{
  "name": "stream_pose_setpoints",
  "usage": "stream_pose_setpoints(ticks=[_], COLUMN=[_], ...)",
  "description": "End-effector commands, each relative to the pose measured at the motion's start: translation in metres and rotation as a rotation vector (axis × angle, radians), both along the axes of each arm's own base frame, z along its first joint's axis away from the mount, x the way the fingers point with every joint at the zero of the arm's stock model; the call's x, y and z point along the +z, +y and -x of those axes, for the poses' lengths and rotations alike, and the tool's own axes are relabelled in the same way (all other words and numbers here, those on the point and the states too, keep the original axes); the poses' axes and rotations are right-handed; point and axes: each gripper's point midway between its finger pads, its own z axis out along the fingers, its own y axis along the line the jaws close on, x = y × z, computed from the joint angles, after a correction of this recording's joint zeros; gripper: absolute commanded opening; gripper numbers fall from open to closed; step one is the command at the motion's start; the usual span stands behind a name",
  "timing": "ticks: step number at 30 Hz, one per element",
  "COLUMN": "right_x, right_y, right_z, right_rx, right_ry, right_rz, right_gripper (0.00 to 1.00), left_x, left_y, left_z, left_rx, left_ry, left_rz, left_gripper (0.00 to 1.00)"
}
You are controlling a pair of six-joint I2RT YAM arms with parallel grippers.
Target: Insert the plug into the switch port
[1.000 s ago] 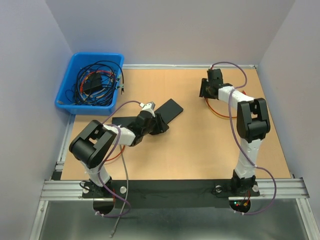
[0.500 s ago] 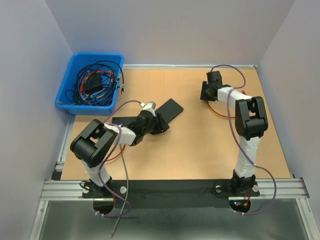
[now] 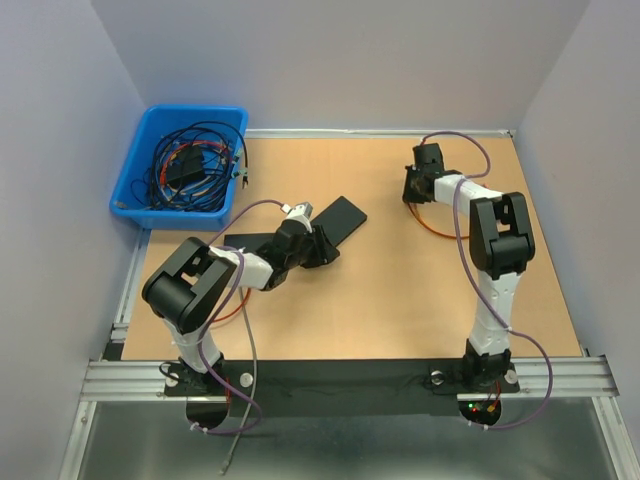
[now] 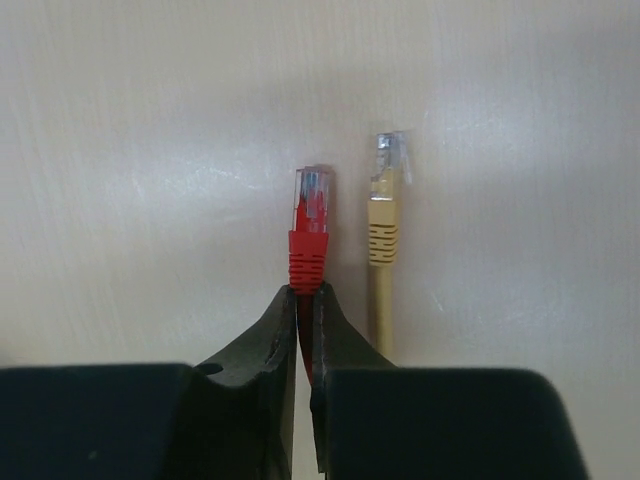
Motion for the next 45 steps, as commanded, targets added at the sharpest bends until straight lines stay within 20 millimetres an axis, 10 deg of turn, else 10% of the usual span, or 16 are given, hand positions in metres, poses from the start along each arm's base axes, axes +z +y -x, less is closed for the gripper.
stream_pose_setpoints(ticks=[1,8,15,19,25,31,45], right_x=[0.035,0.11,0.172,0.219,0.233,0.261,0.33], right_y=[0.014,0.058,0.11,0.119,0.125,0.128,0.132], right_z=[-0.002,0.029,0.122,0.181,0.254,0.284,0.345], right_rx=[0.049,0.226,0.536,0.656,0.783,0.868,1.09], right_ry=[-0.054,-0.134,-0.172,-0.325,-0.346,-0.382,-0.471], right_rz=[-0.09,-0.323,-0.661,-0.805,-0.98,-1.033,-1.093], right_gripper=[0.01,0.01,0.01,0.0,0.0,0.01,0.01], left_x=[-0.049,-0.031,-0.009,0.042,0.113,0.2,0.295], left_y=[0.023,0.026,0.029,0.028,0.03,0.037,0.029], left_z=[0.029,0.028,0.033,0.033,0.049,0.082,0.128], left_rx=[-0.015,0.003,0.005,-0.001,-0.035,-0.085,-0.25], left_ry=[0.148,0.108,0.057,-0.077,-0.264,-0.472,-0.712], left_rz=[-0.152,-0.135,-0.091,-0.005,0.123,0.354,0.579], left_gripper=[0.56,0.56,0.56,0.56,0.56,0.56,0.56])
